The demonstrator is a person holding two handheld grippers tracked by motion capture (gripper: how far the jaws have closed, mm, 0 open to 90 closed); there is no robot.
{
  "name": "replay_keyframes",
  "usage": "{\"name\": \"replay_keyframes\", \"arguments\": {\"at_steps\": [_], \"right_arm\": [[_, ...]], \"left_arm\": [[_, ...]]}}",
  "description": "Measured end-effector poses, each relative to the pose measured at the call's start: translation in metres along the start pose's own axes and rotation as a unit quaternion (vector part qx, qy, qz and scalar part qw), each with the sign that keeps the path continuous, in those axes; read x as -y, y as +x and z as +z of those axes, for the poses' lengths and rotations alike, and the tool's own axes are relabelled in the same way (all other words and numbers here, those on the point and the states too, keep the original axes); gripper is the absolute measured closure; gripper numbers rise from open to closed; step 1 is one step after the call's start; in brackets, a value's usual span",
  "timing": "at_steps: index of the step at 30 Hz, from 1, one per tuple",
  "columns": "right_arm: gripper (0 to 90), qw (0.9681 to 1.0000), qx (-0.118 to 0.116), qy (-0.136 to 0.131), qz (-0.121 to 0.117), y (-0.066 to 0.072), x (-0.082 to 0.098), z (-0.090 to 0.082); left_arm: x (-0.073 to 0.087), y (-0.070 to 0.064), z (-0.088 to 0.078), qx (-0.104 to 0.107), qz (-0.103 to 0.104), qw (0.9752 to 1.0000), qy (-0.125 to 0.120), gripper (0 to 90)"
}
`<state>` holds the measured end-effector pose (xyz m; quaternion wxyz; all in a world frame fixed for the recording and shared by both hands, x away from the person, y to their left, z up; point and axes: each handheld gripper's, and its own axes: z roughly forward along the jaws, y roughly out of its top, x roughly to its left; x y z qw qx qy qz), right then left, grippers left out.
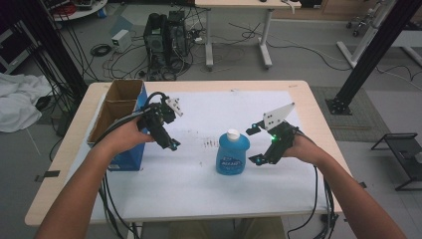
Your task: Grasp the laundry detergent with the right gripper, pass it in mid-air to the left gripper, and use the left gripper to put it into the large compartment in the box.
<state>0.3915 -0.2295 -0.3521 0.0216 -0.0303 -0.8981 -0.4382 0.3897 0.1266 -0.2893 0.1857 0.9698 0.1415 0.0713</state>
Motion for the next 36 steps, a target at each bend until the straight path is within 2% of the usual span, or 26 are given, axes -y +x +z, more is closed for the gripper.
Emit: {"name": "replay_keyframes", "arguments": {"at_steps": [1,2,4,5,8,9,10,11,14,16,17,18,19,20,22,24,26,27,28,30,31,32,33,34,35,36], "right_arm": [[1.4,1.0,-0.002,0.001,-0.003,0.0,-0.001,0.001],[1.4,1.0,-0.002,0.0,-0.003,0.0,-0.002,0.003],[1.4,1.0,-0.005,0.005,-0.003,0.0,-0.003,0.006],[1.4,1.0,-0.004,0.006,-0.003,0.0,-0.003,0.007],[1.4,0.9999,-0.006,0.008,0.0,0.001,-0.004,0.011],[1.4,1.0,-0.007,0.005,-0.005,0.001,-0.004,0.013],[1.4,0.9999,-0.008,0.005,-0.004,0.001,-0.004,0.014],[1.4,0.9999,-0.008,0.005,-0.006,0.001,-0.005,0.015],[1.4,0.9999,-0.008,0.003,-0.006,0.001,-0.005,0.019],[1.4,1.0,-0.009,0.003,-0.004,0.001,-0.006,0.021],[1.4,1.0,-0.009,0.001,-0.001,0.002,-0.006,0.022],[1.4,0.9999,-0.013,0.001,-0.001,0.001,-0.006,0.023],[1.4,0.9999,-0.013,0.0,-0.001,0.001,-0.006,0.024],[1.4,0.9999,-0.012,-0.001,0.0,0.001,-0.006,0.026],[1.4,0.9999,-0.014,0.0,0.008,0.001,-0.006,0.028],[1.4,0.9999,-0.016,-0.003,0.003,0.0,-0.006,0.031],[1.4,0.9999,-0.015,-0.004,0.001,0.0,-0.006,0.033],[1.4,0.9998,-0.016,-0.001,0.009,0.001,-0.006,0.033],[1.4,0.9998,-0.017,-0.006,0.002,0.001,-0.006,0.034],[1.4,0.9997,-0.019,-0.003,0.013,0.002,-0.006,0.034],[1.4,0.9998,-0.017,-0.011,0.002,0.001,-0.006,0.036],[1.4,0.9997,-0.017,-0.019,-0.005,0.0,-0.006,0.037],[1.4,0.9997,-0.018,-0.013,0.01,0.002,-0.006,0.037],[1.4,0.9997,-0.018,-0.013,0.01,0.002,-0.006,0.037],[1.4,0.9996,-0.021,-0.016,0.012,0.002,-0.006,0.038],[1.4,0.9995,-0.02,-0.024,0.0,0.001,-0.006,0.039]], "left_arm": [[0.0,0.002,-0.002,0.001,0.013,0.9998,0.013,12.5],[0.0,0.0,0.0,-0.002,-0.004,1.0,0.0,12.5],[0.001,0.0,0.001,0.001,-0.003,1.0,-0.003,12.6],[0.001,-0.002,0.002,0.0,-0.015,0.9998,-0.013,12.5],[0.001,0.001,0.0,0.001,0.006,1.0,0.005,12.5],[0.001,-0.001,0.002,-0.001,-0.009,0.9999,-0.008,12.5],[0.001,-0.001,0.002,0.0,-0.01,0.9999,-0.008,12.5],[0.001,0.001,0.0,0.002,0.011,0.9999,0.009,12.5],[0.002,-0.001,0.003,0.001,-0.007,1.0,-0.005,12.6],[0.002,-0.001,0.002,-0.001,-0.007,1.0,-0.006,12.5],[0.001,0.002,0.0,0.001,0.011,0.9999,0.01,12.5],[0.002,0.0,0.002,0.0,-0.004,1.0,-0.003,12.5],[0.002,0.0,0.002,0.0,-0.004,1.0,-0.003,12.5],[0.002,0.001,0.001,0.001,0.007,1.0,0.007,12.5],[0.002,0.001,0.001,0.003,0.008,0.9999,0.007,12.5],[0.002,0.0,0.002,0.001,0.0,1.0,0.002,12.5],[0.002,0.001,0.001,0.0,0.002,1.0,0.006,12.5],[0.003,-0.001,0.003,-0.002,-0.01,0.9999,-0.007,12.5],[0.003,0.0,0.003,-0.004,-0.007,0.9999,-0.007,12.5],[0.003,0.0,0.002,-0.003,-0.004,1.0,0.0,12.5],[0.003,0.0,0.002,-0.002,-0.005,1.0,-0.001,12.5],[0.003,0.001,0.002,-0.004,0.003,1.0,0.003,12.6],[0.004,-0.001,0.004,-0.001,-0.015,0.9998,-0.013,12.5],[0.004,-0.001,0.004,-0.001,-0.015,0.9998,-0.013,12.5],[0.003,0.002,0.001,0.002,0.006,1.0,0.008,12.6],[0.003,0.001,0.001,0.0,-0.001,1.0,0.003,12.5]]}}
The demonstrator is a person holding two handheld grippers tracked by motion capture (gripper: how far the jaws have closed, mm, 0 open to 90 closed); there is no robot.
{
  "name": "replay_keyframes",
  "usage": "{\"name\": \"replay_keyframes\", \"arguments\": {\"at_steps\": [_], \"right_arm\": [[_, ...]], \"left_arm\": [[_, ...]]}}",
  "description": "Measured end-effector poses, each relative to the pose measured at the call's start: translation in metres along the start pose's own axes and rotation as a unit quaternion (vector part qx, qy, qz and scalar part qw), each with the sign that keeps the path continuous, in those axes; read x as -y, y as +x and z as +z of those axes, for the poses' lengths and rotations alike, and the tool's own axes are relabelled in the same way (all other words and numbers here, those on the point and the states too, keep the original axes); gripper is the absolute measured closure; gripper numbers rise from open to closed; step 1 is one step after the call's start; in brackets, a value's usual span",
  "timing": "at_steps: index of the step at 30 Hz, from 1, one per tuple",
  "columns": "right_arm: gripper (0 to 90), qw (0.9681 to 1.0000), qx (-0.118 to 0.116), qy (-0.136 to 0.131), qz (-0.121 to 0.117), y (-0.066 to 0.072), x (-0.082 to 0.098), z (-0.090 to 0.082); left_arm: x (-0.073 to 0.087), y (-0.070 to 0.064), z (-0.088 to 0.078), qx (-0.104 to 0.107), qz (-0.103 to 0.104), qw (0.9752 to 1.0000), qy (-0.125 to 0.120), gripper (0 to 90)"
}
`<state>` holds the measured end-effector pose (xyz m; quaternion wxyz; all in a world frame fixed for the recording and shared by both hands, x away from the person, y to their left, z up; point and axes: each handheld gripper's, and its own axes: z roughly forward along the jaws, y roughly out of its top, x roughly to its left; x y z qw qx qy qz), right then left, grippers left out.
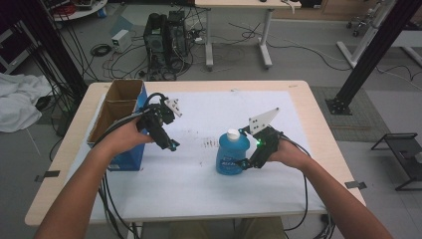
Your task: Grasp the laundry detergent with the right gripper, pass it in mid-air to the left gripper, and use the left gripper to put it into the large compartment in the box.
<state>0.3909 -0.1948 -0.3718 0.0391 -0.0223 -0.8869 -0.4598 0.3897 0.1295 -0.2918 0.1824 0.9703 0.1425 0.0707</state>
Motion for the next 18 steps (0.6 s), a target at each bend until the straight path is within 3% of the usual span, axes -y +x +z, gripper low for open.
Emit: {"name": "replay_keyframes", "arguments": {"at_steps": [1,2,3,5,9,10,11,12,14,15,16,18], "right_arm": [[1.5,0.9999,-0.001,0.005,0.013,0.0019,0.0001,-0.0002],[1.4,1.0,-0.001,-0.002,-0.001,0.0001,0.0001,0.0011],[1.5,0.9999,-0.002,0.003,0.01,0.0016,0.0003,0.0012],[1.5,1.0,0.0,-0.004,0.001,0.0006,0.0006,0.0028],[3.3,0.9999,-0.001,-0.002,0.015,0.0033,0.0013,0.0038],[3.3,0.9999,-0.001,-0.006,0.011,0.0029,0.0014,0.0044],[3.3,0.9999,0.003,-0.014,-0.002,0.0011,0.0014,0.0057],[3.3,0.9999,0.004,-0.008,0.015,0.0034,0.0018,0.005],[3.3,0.9998,0.008,-0.02,0.003,0.0014,0.0029,0.0066],[3.3,0.9997,0.009,-0.021,0.005,0.0013,0.0038,0.0068],[3.3,0.9996,0.011,-0.025,0.008,0.0013,0.0049,0.007],[3.3,0.9995,0.012,-0.028,0.01,0.0014,0.0064,0.0075]], "left_arm": [[0.0,0.0,-0.0003,0.001,0.0,1.0,0.001,12.5],[0.0005,-0.0015,0.0014,-0.001,-0.011,0.9999,-0.012,12.5],[0.0003,0.0005,-0.0004,0.001,0.004,1.0,0.0,12.5],[0.0001,0.0001,-0.0002,0.0,0.001,1.0,-0.001,12.5],[-0.0003,-0.0007,0.0008,0.001,-0.002,1.0,-0.006,12.6],[-0.0006,0.0002,0.0,0.002,0.005,1.0,0.001,12.5],[-0.0004,-0.0009,0.0009,0.001,-0.003,1.0,-0.006,12.6],[-0.0004,-0.0009,0.0009,0.001,-0.003,1.0,-0.006,12.5],[0.0,0.0006,-0.0007,0.003,0.007,1.0,0.005,12.5],[0.0006,-0.001,0.001,0.002,-0.007,0.9999,-0.008,12.5],[0.0006,0.0009,-0.0005,0.002,0.007,1.0,0.004,12.6],[0.001,-0.0003,0.0005,0.001,-0.002,1.0,-0.002,12.5]]}}
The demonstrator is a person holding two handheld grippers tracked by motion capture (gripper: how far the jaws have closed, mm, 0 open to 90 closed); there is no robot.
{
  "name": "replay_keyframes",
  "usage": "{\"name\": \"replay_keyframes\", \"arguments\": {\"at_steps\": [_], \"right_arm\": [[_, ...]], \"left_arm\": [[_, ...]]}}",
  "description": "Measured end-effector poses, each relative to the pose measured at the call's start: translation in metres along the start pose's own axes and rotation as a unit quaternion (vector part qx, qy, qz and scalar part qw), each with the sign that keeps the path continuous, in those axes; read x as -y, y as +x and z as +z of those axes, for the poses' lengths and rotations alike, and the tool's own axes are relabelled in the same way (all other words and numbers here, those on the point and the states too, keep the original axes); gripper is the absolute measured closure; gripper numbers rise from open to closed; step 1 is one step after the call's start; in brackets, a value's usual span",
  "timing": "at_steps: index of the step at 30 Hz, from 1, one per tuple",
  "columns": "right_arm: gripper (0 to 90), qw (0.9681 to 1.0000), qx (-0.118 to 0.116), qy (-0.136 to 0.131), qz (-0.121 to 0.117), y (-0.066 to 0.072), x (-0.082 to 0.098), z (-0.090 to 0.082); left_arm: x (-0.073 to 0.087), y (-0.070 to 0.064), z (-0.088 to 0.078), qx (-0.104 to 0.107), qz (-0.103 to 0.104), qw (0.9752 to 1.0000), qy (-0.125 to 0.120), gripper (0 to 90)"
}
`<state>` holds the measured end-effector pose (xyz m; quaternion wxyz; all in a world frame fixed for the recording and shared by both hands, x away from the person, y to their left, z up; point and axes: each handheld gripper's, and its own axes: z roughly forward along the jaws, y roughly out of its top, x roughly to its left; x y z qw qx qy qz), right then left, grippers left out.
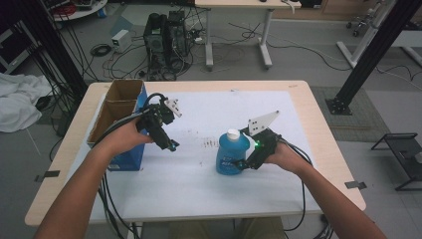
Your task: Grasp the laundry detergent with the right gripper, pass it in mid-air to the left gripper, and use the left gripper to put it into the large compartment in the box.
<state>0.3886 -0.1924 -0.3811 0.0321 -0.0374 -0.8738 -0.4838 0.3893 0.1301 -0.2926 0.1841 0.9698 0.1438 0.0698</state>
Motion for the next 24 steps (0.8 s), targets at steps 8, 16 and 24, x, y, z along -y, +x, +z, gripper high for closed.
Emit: {"name": "replay_keyframes", "arguments": {"at_steps": [8,16,24], "right_arm": [[6.0,1.0,0.001,0.001,0.004,0.0009,0.0007,-0.0001],[14.5,0.9999,-0.004,0.002,0.011,0.0018,0.0015,-0.0011],[16.0,0.9999,0.001,-0.009,0.008,0.0008,0.0037,0.0007]], "left_arm": [[-0.0007,0.0007,-0.0013,-0.001,0.01,0.9999,0.008,12.5],[-0.0005,0.0003,-0.0013,-0.004,0.009,0.9999,0.004,12.5],[-0.001,0.0005,-0.0012,-0.002,0.01,0.9999,0.009,12.6]]}}
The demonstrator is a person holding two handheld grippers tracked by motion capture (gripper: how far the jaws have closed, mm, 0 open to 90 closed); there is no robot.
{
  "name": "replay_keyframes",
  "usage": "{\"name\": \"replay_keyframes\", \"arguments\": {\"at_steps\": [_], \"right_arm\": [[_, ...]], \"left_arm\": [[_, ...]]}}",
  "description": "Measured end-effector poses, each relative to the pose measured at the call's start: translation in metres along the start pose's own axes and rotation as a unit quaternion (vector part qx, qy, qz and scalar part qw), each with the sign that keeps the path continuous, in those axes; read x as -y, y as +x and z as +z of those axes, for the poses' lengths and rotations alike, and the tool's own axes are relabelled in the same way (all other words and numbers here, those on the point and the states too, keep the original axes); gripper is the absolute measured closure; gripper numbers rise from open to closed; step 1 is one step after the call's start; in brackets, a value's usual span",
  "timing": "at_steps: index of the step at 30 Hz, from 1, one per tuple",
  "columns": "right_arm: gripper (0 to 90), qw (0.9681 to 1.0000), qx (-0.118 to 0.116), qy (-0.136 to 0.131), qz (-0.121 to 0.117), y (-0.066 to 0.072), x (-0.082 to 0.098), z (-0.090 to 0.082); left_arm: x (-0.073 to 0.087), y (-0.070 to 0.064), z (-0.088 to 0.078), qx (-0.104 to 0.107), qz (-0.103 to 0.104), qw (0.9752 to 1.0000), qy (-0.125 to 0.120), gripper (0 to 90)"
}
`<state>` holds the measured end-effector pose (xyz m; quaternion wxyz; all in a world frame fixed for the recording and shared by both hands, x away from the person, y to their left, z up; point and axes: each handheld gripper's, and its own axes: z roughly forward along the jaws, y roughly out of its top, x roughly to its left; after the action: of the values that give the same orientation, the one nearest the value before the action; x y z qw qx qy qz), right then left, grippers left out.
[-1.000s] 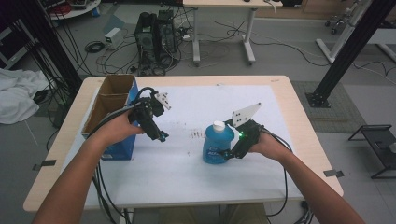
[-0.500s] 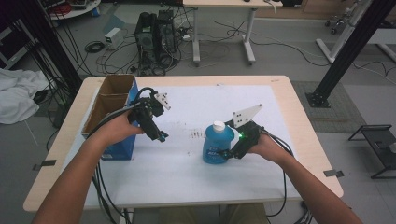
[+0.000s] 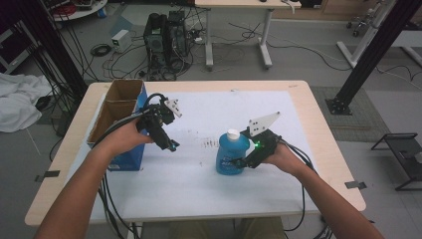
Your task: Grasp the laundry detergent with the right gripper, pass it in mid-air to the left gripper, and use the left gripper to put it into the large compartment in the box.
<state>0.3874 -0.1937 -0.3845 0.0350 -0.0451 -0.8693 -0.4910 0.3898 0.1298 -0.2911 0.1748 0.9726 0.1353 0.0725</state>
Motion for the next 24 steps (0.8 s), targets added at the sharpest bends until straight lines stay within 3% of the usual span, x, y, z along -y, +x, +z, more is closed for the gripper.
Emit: {"name": "replay_keyframes", "arguments": {"at_steps": [6,7,8,10,11,13,15,16,20,21,22,24], "right_arm": [[17.2,1.0,0.003,-0.003,-0.003,-0.0003,0.0003,0.0006],[20.9,1.0,0.004,0.002,0.007,0.0011,0.0006,-0.0006],[23.5,1.0,0.0,-0.002,0.001,0.0009,0.001,-0.0007],[23.5,0.9999,0.001,-0.001,0.015,0.0027,0.0013,-0.0016],[23.5,1.0,-0.001,-0.006,-0.001,0.0008,0.0013,-0.0002],[23.5,1.0,-0.003,-0.006,-0.006,0.0003,0.0014,0.0011],[23.6,0.9999,-0.001,-0.007,-0.007,0.0004,0.0014,0.0013],[24.0,1.0,-0.001,0.0,0.005,0.0022,0.0015,0.0004],[26.3,1.0,-0.001,-0.005,-0.002,0.0015,0.0018,0.0015],[27.6,1.0,-0.001,0.002,0.009,0.0032,0.002,0.0012],[28.8,1.0,0.0,-0.003,0.001,0.0023,0.002,0.0017],[32.7,1.0,-0.003,-0.006,-0.005,0.0019,0.0022,0.0017]], "left_arm": [[-0.0002,-0.0011,0.0018,0.001,-0.009,0.9999,-0.009,12.6],[-0.0002,-0.0019,0.0026,0.001,-0.016,0.9998,-0.014,12.6],[-0.0003,-0.0002,0.0011,0.004,-0.001,1.0,-0.002,12.6],[0.0,-0.0021,0.0029,0.003,-0.015,0.9998,-0.015,12.6],[-0.0001,-0.0005,0.0014,0.001,-0.003,1.0,-0.005,12.6],[0.0,-0.0005,0.0013,0.002,-0.005,1.0,-0.006,12.6],[0.0,-0.0011,0.0013,-0.001,-0.006,1.0,-0.005,12.6],[0.0004,-0.0012,0.002,-0.001,-0.006,0.9999,-0.01,12.6],[0.0004,-0.0012,0.0022,-0.001,-0.008,0.9999,-0.009,12.6],[0.0005,-0.0023,0.0032,-0.001,-0.014,0.9998,-0.014,12.6],[0.0004,-0.0011,0.0024,0.0,-0.005,1.0,-0.007,12.6],[0.0004,-0.0024,0.0036,-0.001,-0.013,0.9998,-0.013,12.6]]}}
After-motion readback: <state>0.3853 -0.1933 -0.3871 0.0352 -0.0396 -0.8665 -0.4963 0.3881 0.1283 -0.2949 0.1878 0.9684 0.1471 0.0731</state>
